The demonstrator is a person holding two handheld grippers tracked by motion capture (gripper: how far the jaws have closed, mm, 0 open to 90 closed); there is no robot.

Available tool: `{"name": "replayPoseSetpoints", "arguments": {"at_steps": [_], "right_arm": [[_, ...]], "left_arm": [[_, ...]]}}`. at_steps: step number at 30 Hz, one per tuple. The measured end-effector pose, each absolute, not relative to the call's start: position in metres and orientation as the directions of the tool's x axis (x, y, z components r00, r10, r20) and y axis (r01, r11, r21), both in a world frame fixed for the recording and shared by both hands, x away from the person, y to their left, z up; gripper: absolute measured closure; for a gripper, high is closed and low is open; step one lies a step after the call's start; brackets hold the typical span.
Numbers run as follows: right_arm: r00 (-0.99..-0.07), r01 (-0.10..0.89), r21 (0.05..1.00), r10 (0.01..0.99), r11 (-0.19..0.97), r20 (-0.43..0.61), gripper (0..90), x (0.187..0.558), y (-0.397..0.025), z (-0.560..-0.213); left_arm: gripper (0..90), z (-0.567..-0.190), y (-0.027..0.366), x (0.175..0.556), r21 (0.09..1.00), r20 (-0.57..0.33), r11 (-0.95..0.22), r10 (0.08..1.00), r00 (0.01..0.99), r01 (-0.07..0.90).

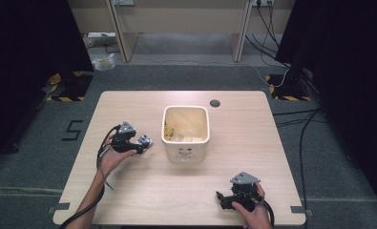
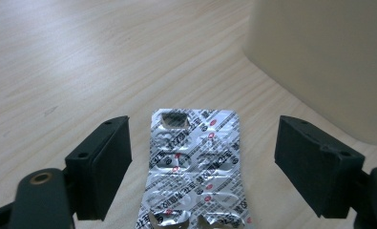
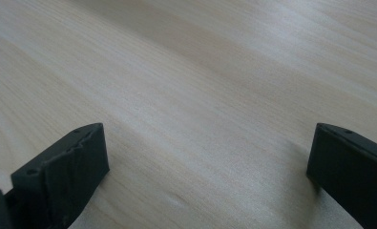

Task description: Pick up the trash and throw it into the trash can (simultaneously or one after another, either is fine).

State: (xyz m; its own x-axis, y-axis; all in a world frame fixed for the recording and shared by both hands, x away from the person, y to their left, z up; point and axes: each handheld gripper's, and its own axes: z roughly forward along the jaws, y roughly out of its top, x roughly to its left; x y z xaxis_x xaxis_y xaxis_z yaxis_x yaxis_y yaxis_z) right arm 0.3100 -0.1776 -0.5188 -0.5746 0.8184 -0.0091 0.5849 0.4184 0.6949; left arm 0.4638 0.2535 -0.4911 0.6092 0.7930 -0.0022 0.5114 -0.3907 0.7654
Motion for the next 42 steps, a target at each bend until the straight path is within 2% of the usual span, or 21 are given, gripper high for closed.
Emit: {"name": "replayPoseSetpoints", "arguments": {"at_steps": [17,24,42], "right_arm": [[-0.574,0.585,0.695,0.819,0.418,-0.009,0.3,0.31,-0.178,-0.519],[-0.574,0.585,0.695,0.819,0.418,-0.009,0.3,0.31,-0.178,-0.519],[-0.575,0.585,0.695,0.818,0.418,-0.009,0.3,0.31,-0.178,-0.519]], "left_arm": [[21.1,-0.515,0.251,0.469,0.707,0.0,-0.418,0.806,0.592,0.57],[33.5,-0.515,0.252,0.468,0.714,-0.023,-0.406,0.801,0.599,0.57],[33.8,-0.502,0.254,0.464,0.72,-0.029,-0.395,0.804,0.594,0.57]]}}
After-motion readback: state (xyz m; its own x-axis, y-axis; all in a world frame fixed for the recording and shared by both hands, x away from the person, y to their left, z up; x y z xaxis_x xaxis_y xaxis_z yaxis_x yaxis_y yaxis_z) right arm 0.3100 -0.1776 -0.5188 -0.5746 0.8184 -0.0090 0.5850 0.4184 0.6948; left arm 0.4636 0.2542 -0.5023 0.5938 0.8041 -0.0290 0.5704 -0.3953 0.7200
